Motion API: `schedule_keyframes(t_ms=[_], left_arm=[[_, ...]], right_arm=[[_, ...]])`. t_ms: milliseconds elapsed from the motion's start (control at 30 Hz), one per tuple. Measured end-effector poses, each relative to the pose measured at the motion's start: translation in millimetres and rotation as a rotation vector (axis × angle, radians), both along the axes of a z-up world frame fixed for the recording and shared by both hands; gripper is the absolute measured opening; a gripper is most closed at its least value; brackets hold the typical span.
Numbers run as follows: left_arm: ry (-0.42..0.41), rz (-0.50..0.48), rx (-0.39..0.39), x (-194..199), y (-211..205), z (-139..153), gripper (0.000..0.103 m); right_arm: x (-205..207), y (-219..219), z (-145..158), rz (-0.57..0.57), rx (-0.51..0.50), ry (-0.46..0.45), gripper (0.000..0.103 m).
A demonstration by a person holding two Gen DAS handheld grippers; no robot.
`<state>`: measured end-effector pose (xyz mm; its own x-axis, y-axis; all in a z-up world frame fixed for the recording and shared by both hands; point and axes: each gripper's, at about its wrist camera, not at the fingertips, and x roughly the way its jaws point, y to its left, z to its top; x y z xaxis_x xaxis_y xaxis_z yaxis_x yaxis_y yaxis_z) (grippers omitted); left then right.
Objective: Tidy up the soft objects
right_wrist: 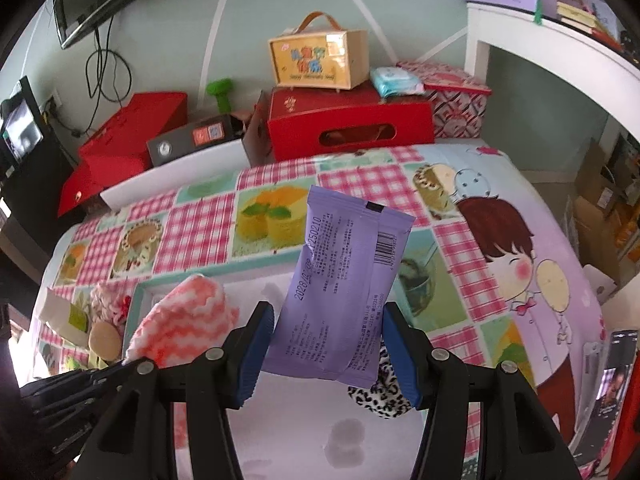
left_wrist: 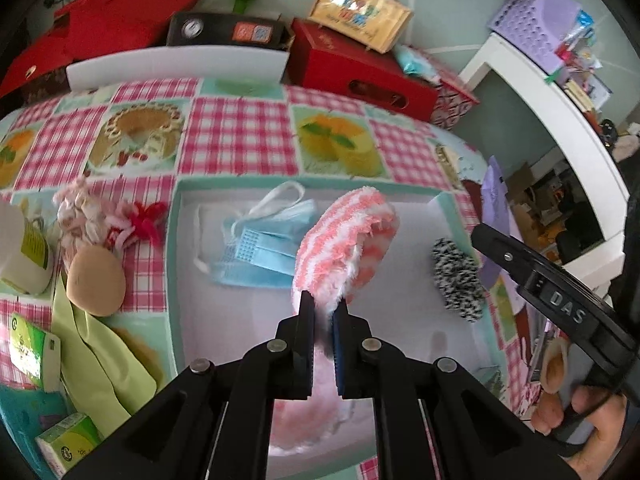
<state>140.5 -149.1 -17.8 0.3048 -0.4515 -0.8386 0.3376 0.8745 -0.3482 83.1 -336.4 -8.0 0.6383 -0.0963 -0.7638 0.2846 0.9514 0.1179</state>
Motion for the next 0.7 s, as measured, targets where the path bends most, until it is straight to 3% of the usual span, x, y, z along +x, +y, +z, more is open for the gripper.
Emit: schedule_keyframes(t_ms=[700], left_arm=[[0.108, 0.109, 0.129, 19, 17, -39, 0.008]], right_arm=[[27, 34, -43, 0.126, -0.034, 0.156, 0.058]])
